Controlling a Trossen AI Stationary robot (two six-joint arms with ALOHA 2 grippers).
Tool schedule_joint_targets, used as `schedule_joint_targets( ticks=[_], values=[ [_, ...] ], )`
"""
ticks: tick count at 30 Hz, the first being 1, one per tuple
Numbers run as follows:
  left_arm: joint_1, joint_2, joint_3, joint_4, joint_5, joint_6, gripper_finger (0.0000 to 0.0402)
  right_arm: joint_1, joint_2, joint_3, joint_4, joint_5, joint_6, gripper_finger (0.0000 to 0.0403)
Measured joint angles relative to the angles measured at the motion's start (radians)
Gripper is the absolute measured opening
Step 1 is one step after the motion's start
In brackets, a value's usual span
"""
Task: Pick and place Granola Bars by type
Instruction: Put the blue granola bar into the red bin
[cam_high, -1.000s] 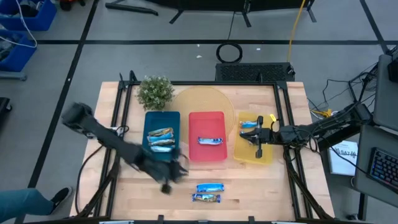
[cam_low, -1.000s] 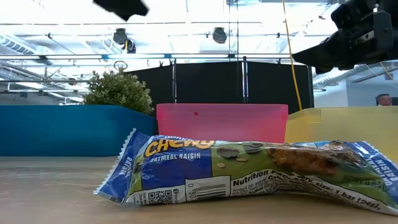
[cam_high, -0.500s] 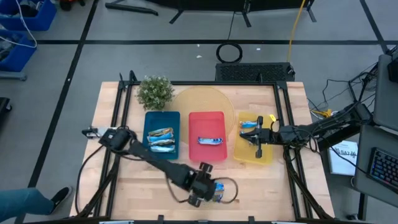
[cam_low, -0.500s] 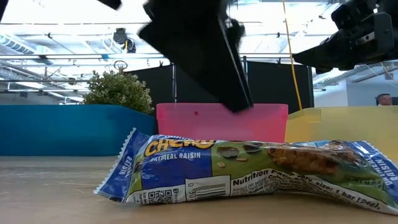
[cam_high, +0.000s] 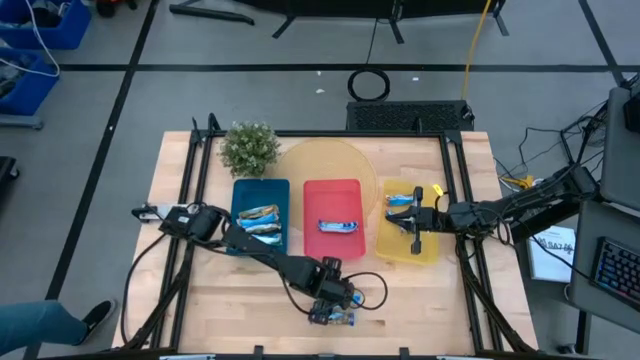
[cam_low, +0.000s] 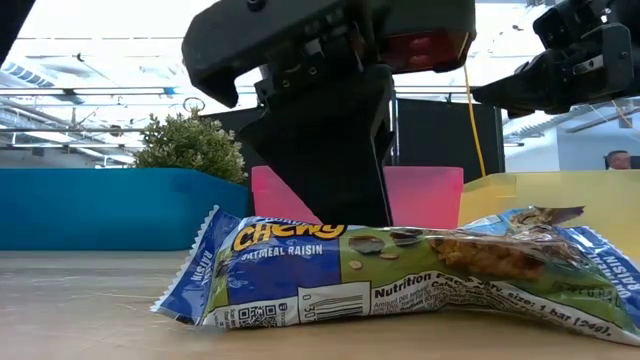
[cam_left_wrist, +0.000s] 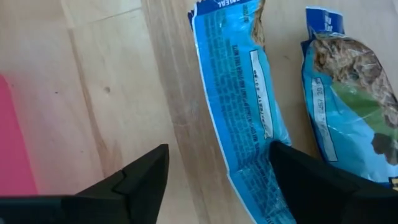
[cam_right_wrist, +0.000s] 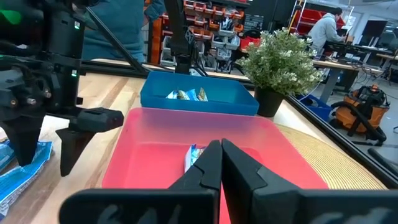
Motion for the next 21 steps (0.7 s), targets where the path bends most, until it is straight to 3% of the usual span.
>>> schedule_joint_targets(
  ticks=[4, 13, 21],
  values=[
    [-0.001, 0.001, 0.0, -0.012, 0.002, -0.009, 0.025, 0.0, 0.0, 0.0, 0.0, 0.0, 0.002, 0.0],
    [0.002, -0.004, 0.0, -0.16, -0.008, 0.031, 0.0131, 0.0, 0.0, 0.0, 0.0, 0.0, 0.0, 0.0],
    [0.002, -0.014, -0.003, -0.18, 0.021, 0.092, 0.0108, 0.0, 0.0, 0.0, 0.0, 0.0, -0.002, 0.0]
  ],
)
